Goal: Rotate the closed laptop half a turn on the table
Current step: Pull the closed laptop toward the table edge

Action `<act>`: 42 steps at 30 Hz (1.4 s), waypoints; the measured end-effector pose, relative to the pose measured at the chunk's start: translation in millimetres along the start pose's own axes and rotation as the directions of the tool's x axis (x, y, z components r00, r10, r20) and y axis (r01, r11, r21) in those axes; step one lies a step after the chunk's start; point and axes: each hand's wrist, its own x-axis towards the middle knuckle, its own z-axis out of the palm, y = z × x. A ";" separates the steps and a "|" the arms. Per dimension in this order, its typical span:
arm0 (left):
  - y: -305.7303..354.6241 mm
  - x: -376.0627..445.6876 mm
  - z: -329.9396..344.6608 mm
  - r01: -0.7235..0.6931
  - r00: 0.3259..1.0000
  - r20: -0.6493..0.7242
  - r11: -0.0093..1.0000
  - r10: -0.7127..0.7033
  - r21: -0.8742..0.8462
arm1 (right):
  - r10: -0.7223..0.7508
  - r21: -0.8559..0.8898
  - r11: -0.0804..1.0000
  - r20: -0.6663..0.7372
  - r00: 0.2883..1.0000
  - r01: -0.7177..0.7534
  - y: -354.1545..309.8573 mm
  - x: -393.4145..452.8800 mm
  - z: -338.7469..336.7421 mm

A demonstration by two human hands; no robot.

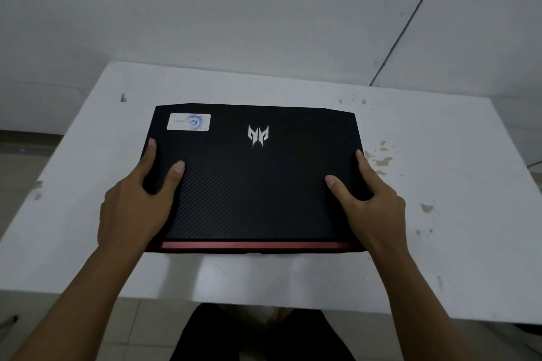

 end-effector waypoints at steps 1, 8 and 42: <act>-4.3 -1.7 6.1 -0.009 1.000 -0.002 1.000 0.009 -0.003 | 0.002 0.009 1.000 -0.008 1.000 -0.002 7.5 -1.5 2.6; -43.5 -2.8 37.4 -0.048 0.998 -0.041 0.998 0.049 0.031 | -0.034 0.089 0.995 -0.062 0.997 0.039 47.2 -13.1 38.5; -94.5 -73.4 92.5 -0.359 0.933 -0.007 0.929 0.360 -0.094 | -0.169 -0.168 0.976 -0.184 0.968 0.138 153.8 -80.0 20.5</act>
